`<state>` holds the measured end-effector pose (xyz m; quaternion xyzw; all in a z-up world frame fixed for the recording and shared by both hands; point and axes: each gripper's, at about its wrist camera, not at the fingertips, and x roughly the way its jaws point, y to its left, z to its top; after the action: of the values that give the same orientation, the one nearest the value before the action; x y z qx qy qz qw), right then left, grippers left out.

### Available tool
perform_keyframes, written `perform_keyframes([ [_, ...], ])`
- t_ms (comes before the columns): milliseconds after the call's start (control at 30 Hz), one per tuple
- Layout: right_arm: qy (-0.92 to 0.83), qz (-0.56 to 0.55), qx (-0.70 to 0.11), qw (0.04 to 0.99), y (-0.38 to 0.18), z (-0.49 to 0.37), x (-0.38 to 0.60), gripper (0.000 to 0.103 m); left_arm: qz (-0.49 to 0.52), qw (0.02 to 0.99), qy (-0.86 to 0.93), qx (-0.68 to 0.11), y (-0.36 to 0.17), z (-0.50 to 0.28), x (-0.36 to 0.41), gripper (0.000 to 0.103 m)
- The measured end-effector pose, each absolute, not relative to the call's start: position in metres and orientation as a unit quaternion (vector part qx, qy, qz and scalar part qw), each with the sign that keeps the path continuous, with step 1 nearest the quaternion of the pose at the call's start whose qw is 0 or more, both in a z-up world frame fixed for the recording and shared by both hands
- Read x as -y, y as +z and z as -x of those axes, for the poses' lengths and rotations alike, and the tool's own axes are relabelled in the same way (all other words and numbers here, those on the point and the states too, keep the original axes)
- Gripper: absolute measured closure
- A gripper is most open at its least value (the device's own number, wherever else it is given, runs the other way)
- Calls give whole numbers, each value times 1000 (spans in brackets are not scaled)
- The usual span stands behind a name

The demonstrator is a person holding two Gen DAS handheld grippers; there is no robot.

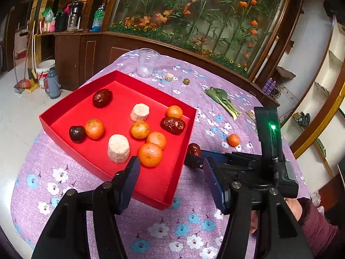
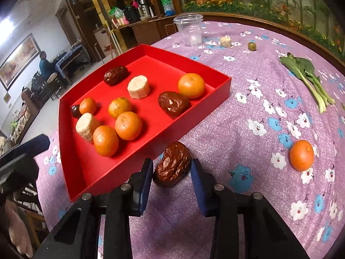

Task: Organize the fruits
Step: 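Grasp a tangerine with the left tool while the right tool grasps a dark red date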

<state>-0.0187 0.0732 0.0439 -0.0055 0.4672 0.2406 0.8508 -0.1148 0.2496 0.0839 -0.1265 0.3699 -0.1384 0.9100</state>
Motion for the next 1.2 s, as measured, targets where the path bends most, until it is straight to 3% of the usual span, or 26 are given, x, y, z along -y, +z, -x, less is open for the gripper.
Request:
perform_keyframes([
  [33, 242, -2, -463, 853, 46, 20, -70, 74, 124, 911, -137, -369, 86, 116, -249, 43],
  [433, 147, -28, -451, 880, 67, 58, 48, 73, 103, 899, -163, -393, 81, 107, -205, 43],
  [600, 133, -61, -441, 886, 70, 66, 90, 60, 81, 893, -184, -402, 81, 107, -174, 43],
  [767, 140, -83, -436, 885, 65, 63, 104, 58, 54, 891, -195, -407, 82, 107, -151, 42],
  [833, 144, -81, -432, 886, 63, 63, 102, 45, 52, 889, -195, -411, 83, 102, -144, 42],
  [867, 146, -80, -431, 887, 62, 62, 100, 44, 52, 888, -196, -413, 83, 97, -140, 42],
  [1167, 137, -69, -432, 889, 48, 55, 93, 44, 27, 874, -199, -442, 63, 41, -92, 42],
  [1200, 137, -71, -432, 888, 47, 54, 94, 49, 25, 872, -199, -446, 60, 32, -85, 42],
])
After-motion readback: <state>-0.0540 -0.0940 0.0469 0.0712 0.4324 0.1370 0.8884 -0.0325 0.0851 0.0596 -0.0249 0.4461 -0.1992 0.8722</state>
